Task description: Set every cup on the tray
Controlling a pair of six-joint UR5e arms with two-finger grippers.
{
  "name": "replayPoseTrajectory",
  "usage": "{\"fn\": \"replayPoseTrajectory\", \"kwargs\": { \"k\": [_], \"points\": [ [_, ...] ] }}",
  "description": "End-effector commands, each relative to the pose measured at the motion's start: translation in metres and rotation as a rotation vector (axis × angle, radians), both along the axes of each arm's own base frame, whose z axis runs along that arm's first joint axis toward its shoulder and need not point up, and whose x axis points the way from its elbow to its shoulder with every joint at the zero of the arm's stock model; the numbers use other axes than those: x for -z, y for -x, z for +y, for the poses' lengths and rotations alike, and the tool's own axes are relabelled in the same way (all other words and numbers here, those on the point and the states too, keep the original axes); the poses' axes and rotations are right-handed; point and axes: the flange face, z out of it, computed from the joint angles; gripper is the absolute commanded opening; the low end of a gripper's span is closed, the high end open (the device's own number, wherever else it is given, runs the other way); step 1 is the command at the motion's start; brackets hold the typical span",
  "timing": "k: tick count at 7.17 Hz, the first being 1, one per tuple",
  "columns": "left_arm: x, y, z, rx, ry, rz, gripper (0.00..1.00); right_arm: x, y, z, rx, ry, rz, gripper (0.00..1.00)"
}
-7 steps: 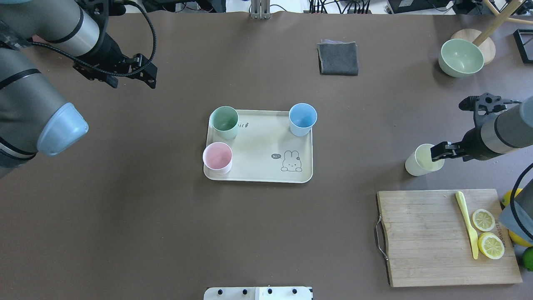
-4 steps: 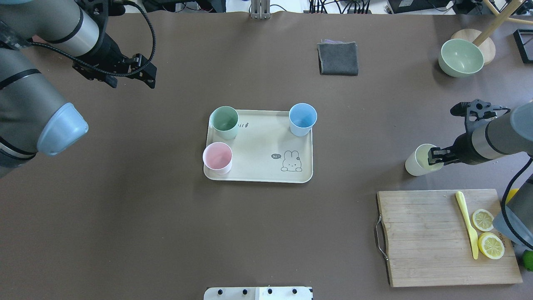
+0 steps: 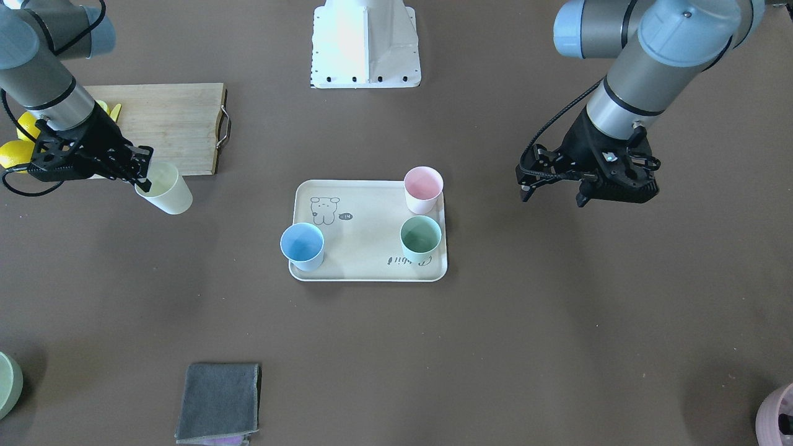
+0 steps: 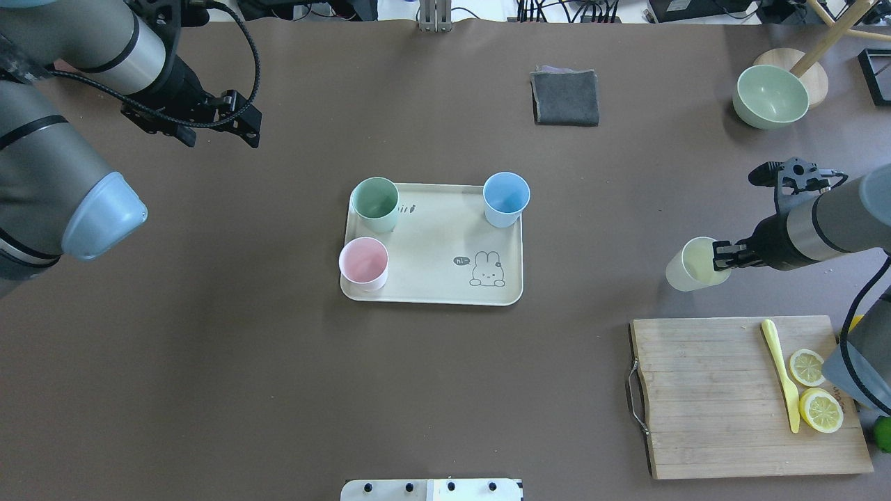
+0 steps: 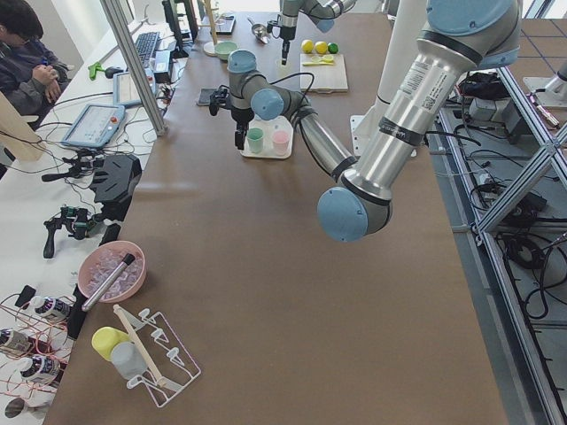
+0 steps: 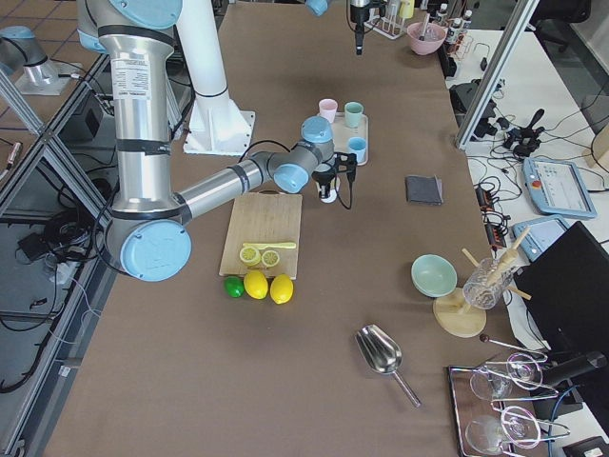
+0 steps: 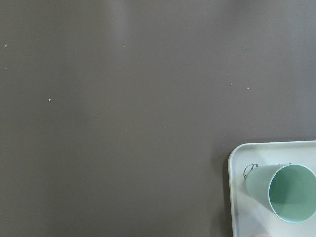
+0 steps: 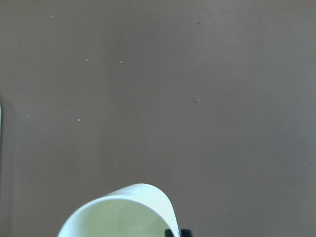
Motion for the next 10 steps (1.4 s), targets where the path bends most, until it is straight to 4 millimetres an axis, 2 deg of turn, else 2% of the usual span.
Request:
{"fn": "replayPoseTrajectory", "kwargs": {
  "k": [1, 2, 3, 4, 5, 9, 10],
  "points": [
    [-0.034, 0.026, -0.007, -0.030, -0.038, -0.045, 0.98, 0.108, 0.070, -0.011, -0.054, 0.093, -0.019, 0.00],
    [-0.050, 0.040, -0.011, -0.031, -0.040, -0.063, 0.98, 0.140, 0.118, 0.008, -0.076, 0.094, 0.014, 0.00],
    [-0.054, 0.043, -0.012, -0.030, -0.041, -0.068, 0.98, 0.165, 0.155, 0.025, -0.087, 0.105, 0.022, 0.00],
    [-0.055, 0.043, -0.012, -0.029, -0.038, -0.068, 0.98, 0.171, 0.197, 0.034, -0.093, 0.109, 0.056, 0.00],
    [-0.055, 0.043, -0.012, -0.029, -0.038, -0.068, 0.98, 0.169, 0.223, 0.038, -0.096, 0.091, 0.086, 0.00],
    [-0.055, 0.043, -0.012, -0.026, -0.035, -0.068, 0.98, 0.149, 0.230, 0.039, -0.066, 0.079, 0.130, 0.00],
    [-0.055, 0.043, -0.012, -0.025, -0.033, -0.067, 0.98, 0.148, 0.229, 0.037, -0.069, 0.077, 0.132, 0.79]
  ]
}}
